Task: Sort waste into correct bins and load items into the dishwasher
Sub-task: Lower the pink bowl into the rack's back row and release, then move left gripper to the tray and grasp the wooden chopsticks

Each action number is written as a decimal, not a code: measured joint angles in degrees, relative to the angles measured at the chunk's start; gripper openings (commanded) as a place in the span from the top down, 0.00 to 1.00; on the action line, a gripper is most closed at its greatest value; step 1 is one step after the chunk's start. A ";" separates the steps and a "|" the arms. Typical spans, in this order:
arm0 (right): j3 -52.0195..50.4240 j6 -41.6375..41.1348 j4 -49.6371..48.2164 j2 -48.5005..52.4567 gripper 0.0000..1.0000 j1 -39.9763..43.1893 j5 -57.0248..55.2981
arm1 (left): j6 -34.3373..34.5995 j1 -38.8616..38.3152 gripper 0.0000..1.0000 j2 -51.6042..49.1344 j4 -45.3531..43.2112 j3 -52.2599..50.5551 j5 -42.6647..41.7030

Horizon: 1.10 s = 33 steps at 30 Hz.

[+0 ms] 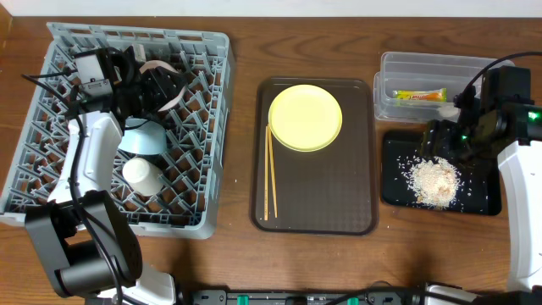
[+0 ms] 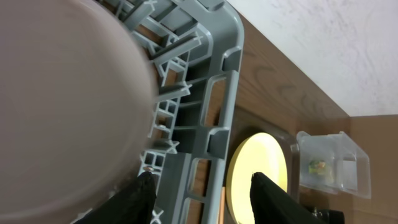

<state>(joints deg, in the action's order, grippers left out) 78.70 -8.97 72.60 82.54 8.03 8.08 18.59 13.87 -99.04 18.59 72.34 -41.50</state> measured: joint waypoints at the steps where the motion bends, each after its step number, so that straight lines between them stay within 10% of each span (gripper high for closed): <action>1: 0.00 0.00 0.00 0.00 0.21 0.00 0.00 | -0.04 0.02 0.45 0.00 0.02 0.00 0.00; 18: 0.00 0.00 -0.02 0.00 0.21 0.00 0.00 | -1.05 -1.51 0.40 8.33 6.12 0.00 -1.62; 25: 0.00 0.00 0.07 -0.02 0.21 0.00 0.00 | -3.96 -15.58 0.12 12.94 14.86 0.02 6.62; 33: 0.00 0.00 0.63 -0.02 0.20 0.00 0.00 | -5.18 -28.70 0.10 12.81 17.00 0.00 16.22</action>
<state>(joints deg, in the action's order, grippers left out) 78.70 -8.97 73.23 82.52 8.03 8.08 13.41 -14.83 -86.24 35.59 72.34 -25.28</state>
